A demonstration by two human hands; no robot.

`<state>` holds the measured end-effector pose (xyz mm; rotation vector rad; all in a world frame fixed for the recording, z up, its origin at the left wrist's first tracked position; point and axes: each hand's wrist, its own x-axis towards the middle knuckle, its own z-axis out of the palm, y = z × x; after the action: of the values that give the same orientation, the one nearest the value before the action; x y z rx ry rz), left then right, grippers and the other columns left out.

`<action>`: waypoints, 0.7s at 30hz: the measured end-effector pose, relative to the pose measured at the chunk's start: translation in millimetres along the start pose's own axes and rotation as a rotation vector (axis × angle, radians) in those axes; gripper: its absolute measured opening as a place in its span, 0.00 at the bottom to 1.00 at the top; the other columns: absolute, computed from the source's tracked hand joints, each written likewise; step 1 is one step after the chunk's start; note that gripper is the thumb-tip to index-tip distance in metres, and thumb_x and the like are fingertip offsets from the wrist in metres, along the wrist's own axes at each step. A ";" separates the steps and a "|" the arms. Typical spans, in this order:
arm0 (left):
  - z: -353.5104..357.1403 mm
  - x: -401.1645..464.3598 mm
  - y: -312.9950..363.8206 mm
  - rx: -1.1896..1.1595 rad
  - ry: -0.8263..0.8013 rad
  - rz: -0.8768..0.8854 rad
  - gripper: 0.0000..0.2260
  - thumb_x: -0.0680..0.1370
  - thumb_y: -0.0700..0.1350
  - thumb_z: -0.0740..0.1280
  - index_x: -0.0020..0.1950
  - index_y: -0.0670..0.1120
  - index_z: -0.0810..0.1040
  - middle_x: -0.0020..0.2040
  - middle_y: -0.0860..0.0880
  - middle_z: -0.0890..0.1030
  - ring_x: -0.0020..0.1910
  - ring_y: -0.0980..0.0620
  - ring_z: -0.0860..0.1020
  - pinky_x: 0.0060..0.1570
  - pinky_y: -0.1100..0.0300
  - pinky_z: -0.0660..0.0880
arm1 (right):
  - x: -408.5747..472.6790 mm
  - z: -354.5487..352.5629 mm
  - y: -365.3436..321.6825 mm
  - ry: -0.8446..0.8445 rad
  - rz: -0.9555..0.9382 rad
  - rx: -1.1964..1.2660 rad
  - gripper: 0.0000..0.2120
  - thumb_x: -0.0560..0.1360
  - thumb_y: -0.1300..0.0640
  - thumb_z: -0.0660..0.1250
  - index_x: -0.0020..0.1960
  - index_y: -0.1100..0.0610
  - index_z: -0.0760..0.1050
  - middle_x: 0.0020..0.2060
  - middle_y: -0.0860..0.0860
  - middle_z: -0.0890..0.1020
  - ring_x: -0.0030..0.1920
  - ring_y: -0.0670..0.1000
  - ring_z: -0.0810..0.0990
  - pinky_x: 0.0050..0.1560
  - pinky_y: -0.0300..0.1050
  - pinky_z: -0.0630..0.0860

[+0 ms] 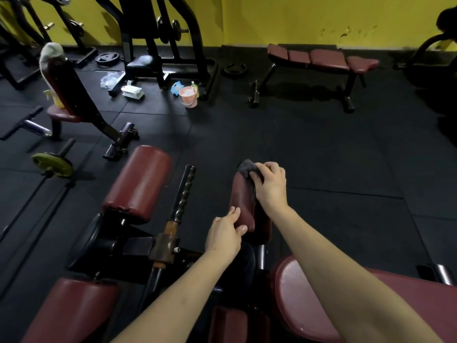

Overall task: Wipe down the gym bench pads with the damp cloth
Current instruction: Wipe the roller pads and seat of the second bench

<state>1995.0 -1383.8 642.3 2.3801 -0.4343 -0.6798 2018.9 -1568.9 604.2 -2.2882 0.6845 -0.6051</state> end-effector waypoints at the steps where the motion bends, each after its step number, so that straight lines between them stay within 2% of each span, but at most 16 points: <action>1: 0.3 -1.3 -0.6 0.001 0.000 0.005 0.26 0.84 0.48 0.66 0.81 0.55 0.64 0.80 0.60 0.63 0.77 0.54 0.64 0.73 0.59 0.63 | -1.9 -0.7 0.7 -0.011 0.006 0.026 0.14 0.83 0.49 0.65 0.66 0.51 0.79 0.57 0.49 0.75 0.61 0.51 0.69 0.64 0.50 0.72; 7: -3.8 -3.6 -3.5 -0.015 -0.011 0.021 0.26 0.84 0.47 0.67 0.81 0.53 0.65 0.80 0.59 0.63 0.79 0.52 0.61 0.76 0.59 0.58 | -66.8 -21.5 -0.5 -0.015 0.027 0.097 0.13 0.81 0.52 0.68 0.64 0.51 0.79 0.50 0.47 0.72 0.55 0.50 0.71 0.58 0.45 0.73; 11: -2.6 -0.1 -3.9 0.005 -0.017 0.028 0.25 0.84 0.47 0.65 0.81 0.52 0.64 0.81 0.58 0.63 0.79 0.49 0.61 0.76 0.58 0.59 | -121.7 -26.6 6.3 0.021 0.104 0.151 0.15 0.80 0.54 0.70 0.66 0.54 0.79 0.50 0.47 0.73 0.54 0.51 0.73 0.58 0.43 0.72; 16: -3.7 6.8 -14.0 -0.064 -0.045 -0.017 0.25 0.85 0.45 0.65 0.81 0.53 0.63 0.80 0.58 0.63 0.79 0.52 0.65 0.75 0.59 0.62 | -28.1 -2.7 -3.9 0.093 0.121 0.105 0.13 0.82 0.55 0.67 0.65 0.54 0.79 0.53 0.54 0.74 0.55 0.56 0.72 0.59 0.56 0.75; 18: -3.4 8.8 -17.0 -0.076 -0.055 -0.022 0.25 0.85 0.45 0.64 0.81 0.53 0.63 0.80 0.58 0.63 0.78 0.53 0.65 0.75 0.59 0.63 | 10.4 1.4 -5.7 0.084 0.146 0.052 0.15 0.83 0.53 0.65 0.69 0.51 0.76 0.55 0.53 0.74 0.56 0.55 0.71 0.60 0.54 0.75; 21: -5.7 10.5 -21.6 -0.142 -0.096 -0.039 0.26 0.84 0.45 0.65 0.81 0.52 0.63 0.80 0.57 0.63 0.78 0.54 0.65 0.75 0.59 0.60 | 11.7 -2.4 -7.3 0.041 0.080 -0.009 0.18 0.84 0.51 0.63 0.72 0.45 0.72 0.54 0.50 0.73 0.56 0.53 0.69 0.59 0.49 0.73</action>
<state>2009.7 -1369.6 628.5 2.2347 -0.3677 -0.8176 2028.5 -1572.5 613.7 -2.2501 0.7960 -0.6131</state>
